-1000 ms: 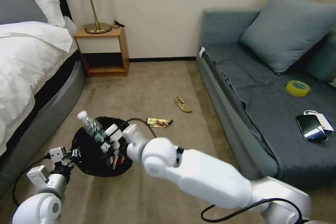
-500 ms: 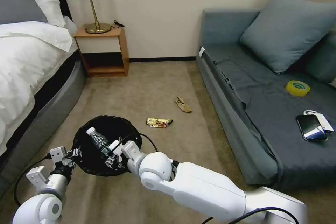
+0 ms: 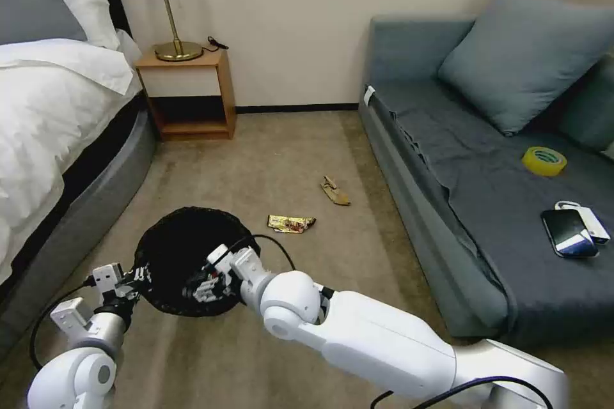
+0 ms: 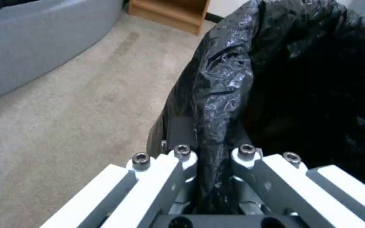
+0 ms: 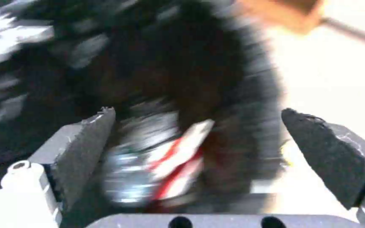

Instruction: Pick up the trash bin, then pick up the garbage on the floor and place it into the trash bin.

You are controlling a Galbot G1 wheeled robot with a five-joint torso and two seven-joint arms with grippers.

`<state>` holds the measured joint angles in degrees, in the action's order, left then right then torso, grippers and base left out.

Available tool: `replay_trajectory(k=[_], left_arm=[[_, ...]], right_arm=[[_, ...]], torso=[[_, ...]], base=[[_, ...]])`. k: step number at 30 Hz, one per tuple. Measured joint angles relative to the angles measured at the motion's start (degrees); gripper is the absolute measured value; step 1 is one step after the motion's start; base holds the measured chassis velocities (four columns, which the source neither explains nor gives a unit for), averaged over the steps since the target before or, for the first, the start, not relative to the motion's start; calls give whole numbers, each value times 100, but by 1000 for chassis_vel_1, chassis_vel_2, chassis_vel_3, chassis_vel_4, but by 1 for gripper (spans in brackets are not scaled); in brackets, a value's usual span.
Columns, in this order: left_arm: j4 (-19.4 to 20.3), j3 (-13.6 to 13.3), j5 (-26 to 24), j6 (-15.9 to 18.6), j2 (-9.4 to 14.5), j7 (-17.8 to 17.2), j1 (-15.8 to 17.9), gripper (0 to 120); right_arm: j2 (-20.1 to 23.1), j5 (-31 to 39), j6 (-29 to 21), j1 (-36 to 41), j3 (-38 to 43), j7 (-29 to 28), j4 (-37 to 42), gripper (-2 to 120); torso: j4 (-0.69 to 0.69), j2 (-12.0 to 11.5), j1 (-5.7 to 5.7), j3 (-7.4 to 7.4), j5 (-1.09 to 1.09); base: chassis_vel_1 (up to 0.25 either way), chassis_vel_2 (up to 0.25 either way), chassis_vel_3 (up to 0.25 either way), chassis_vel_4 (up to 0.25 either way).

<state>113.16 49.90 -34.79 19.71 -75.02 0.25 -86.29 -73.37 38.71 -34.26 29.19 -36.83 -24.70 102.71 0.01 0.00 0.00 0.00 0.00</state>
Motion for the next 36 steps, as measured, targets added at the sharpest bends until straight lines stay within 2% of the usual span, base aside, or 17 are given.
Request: replay_trajectory(k=[3,5,7,12,15,17,21,24,26,27,31,36], left_arm=[[-11,11,-31,1,35,-5,41,4],[-12,11,-43,1,43,-7,44,4],[-4,-1,-71,1,80,-14,52,4],[30,-1,-73,1,112,-10,39,4],[93,-14,-62,0,117,-7,25,4],[105,-18,-56,0,117,-7,23,4],[163,-82,23,0,120,-10,10,4],[178,-113,54,0,121,-12,8,4],[205,-172,109,0,99,-17,6,4],[205,-172,109,0,99,-17,6,4],[235,-229,155,-6,74,-18,1,4],[262,-272,186,-12,74,-19,-6,4]], right_arm=[[594,-609,175,278,588,-125,387,100],[709,-674,193,358,739,-153,459,100],[1134,-894,255,811,1398,-288,776,100],[1492,-1248,350,1540,2146,-318,1154,100],[1624,-1697,426,2454,2907,-388,1603,100],[1614,-1775,438,2591,3037,-390,1672,100],[1427,-2422,641,3521,3772,-309,2011,100],[1330,-2628,737,3913,3985,-240,2125,100],[1007,-3042,1011,4725,4417,-65,2327,100],[1007,-3042,1011,4725,4417,-65,2327,100],[476,-3192,1271,5491,4699,59,2599,100],[199,-3206,1413,5839,4751,114,2718,100]], torso=[[0,0,0,0,1],[-2,0,0,0,1],[-3,0,0,0,1],[-2,0,0,0,2],[-2,0,0,0,2],[-3,0,0,-1,1],[0,0,0,-1,0],[0,0,0,0,0],[-2,0,0,-1,0],[-2,0,0,-1,0],[-2,0,0,-1,-1],[0,0,0,0,-1]], base=[[0,0,0,0],[0,0,0,0],[0,0,0,0],[0,0,0,0],[0,0,0,0],[0,0,0,0],[0,0,0,0],[0,0,0,0],[0,0,0,0],[0,0,0,0],[0,0,0,0],[0,0,0,0]])
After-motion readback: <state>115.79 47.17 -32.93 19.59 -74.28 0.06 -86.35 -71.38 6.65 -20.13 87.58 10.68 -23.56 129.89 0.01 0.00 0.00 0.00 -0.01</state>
